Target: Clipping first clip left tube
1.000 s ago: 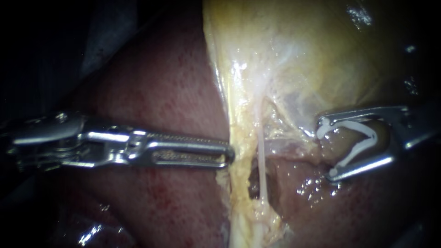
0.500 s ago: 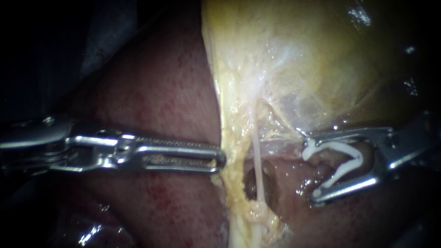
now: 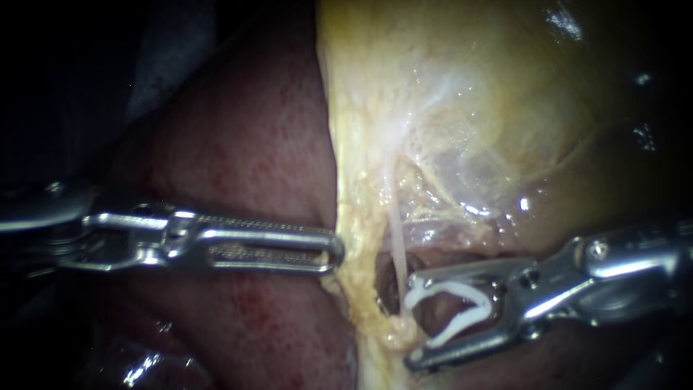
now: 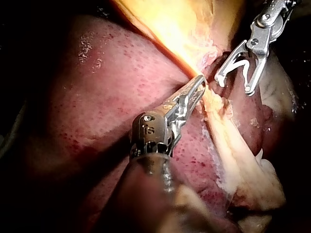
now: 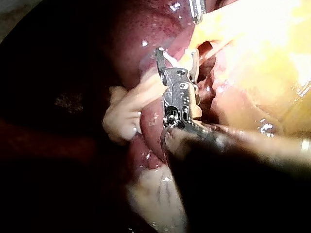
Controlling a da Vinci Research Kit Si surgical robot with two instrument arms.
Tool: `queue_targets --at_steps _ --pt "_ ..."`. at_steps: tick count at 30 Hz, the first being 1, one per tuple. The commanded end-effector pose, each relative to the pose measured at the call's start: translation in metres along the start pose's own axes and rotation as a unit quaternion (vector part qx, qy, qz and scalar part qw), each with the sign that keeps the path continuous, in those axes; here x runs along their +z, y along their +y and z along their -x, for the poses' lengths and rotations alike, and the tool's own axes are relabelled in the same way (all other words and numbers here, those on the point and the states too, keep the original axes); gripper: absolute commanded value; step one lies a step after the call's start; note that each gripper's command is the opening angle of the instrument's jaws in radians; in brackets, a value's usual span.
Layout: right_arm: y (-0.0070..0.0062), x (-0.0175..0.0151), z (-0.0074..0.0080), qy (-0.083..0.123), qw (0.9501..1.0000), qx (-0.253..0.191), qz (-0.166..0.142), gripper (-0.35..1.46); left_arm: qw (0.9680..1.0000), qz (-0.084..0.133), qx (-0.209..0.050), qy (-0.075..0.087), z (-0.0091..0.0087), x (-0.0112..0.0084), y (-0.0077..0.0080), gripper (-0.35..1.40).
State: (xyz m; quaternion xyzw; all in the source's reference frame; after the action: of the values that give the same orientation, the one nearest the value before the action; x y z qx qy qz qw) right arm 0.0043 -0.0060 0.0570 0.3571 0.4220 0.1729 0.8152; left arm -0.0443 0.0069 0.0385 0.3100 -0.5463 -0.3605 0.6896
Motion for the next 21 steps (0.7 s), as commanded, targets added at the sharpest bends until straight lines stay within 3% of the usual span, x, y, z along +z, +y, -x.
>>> queue_targets --at_steps 1,10,21 --pt "0.0003 0.0003 0.0001 -0.001 1.0000 -0.001 0.000 0.57 1.0000 0.000 0.000 0.000 0.0000 0.0000 -0.0001 -0.35" --pt "0.0019 0.0021 0.0013 -0.003 1.0000 0.007 0.000 0.57 1.0000 -0.001 0.000 0.000 0.0003 -0.0003 -0.0007 -0.35" --pt "0.0025 0.0037 0.0014 -0.007 0.9999 0.009 -0.005 0.57 1.0000 -0.002 -0.001 -0.001 0.0005 -0.0004 -0.0013 -0.35"
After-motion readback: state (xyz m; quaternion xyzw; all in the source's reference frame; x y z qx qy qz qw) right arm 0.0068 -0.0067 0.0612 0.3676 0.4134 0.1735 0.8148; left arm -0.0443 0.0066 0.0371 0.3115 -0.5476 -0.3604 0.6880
